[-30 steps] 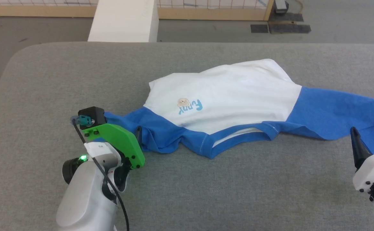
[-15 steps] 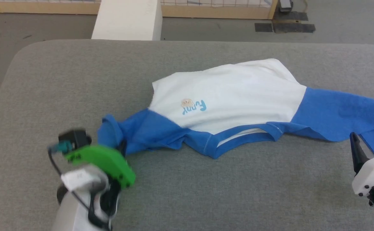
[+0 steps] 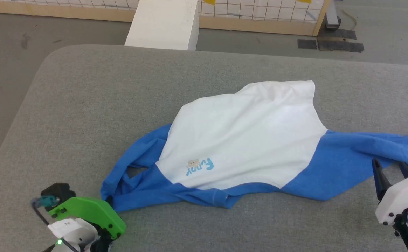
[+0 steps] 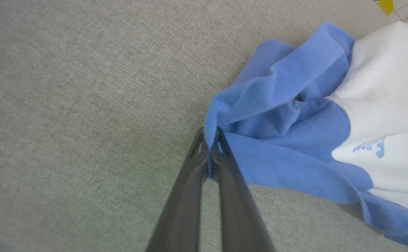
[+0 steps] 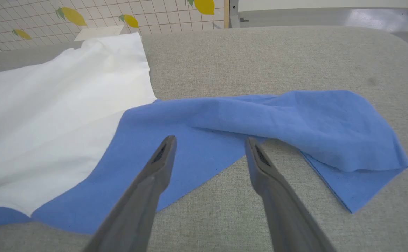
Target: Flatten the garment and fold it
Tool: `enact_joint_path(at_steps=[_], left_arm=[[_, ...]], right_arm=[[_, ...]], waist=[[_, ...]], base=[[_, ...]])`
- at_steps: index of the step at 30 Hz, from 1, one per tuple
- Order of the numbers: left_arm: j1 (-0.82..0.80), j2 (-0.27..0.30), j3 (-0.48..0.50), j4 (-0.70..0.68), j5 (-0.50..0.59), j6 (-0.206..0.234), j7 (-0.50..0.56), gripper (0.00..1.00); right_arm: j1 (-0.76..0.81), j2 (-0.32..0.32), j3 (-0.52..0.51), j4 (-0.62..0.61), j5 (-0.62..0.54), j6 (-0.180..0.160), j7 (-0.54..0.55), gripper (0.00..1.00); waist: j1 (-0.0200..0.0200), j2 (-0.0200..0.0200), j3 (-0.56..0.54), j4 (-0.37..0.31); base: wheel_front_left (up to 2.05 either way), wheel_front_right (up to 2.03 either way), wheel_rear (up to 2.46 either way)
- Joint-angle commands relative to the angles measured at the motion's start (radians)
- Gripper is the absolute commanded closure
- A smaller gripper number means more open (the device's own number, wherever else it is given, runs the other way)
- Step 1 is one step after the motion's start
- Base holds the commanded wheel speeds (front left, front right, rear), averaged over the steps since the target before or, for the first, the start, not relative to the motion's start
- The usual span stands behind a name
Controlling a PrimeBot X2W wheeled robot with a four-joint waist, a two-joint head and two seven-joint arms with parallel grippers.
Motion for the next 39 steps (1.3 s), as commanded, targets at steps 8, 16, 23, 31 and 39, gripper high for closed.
enact_joint_path(at_steps=[8, 16, 23, 31, 39], left_arm=[[0.038, -0.022, -0.040, -0.188, -0.004, -0.058, -0.081, 0.00], [0.027, -0.018, -0.166, -0.159, 0.126, -0.098, -0.187, 0.00], [0.011, 0.005, -0.200, -0.085, 0.228, -0.151, -0.429, 0.00], [-0.008, -0.015, -0.202, 0.009, 0.220, -0.169, -0.531, 0.00], [-0.033, -0.028, -0.205, 0.045, 0.206, -0.170, -0.563, 0.00]], right_arm=[[0.039, 0.010, 0.011, 0.015, -0.006, -0.002, 0.005, 0.00], [0.033, -0.004, 0.093, 0.023, 0.011, -0.002, 0.052, 0.00], [-0.033, -0.059, 0.189, 0.073, -0.014, -0.002, 0.187, 0.00], [-0.106, -0.145, 0.293, 0.128, -0.063, -0.002, 0.361, 0.00], [-0.124, -0.231, 0.412, 0.153, 0.002, -0.002, 0.472, 0.00]], waist=[[0.0000, 0.0000, -0.031, -0.005], [0.0000, 0.0000, -0.014, -0.007], [0.0000, 0.0000, 0.012, -0.003], [0.0000, 0.0000, 0.049, 0.026], [0.0000, 0.0000, 0.082, 0.053]], base=[[0.00, 0.00, 0.00], [0.00, 0.00, 0.00], [0.00, 0.00, 0.00], [0.00, 0.00, 0.00], [0.00, 0.00, 0.00]])
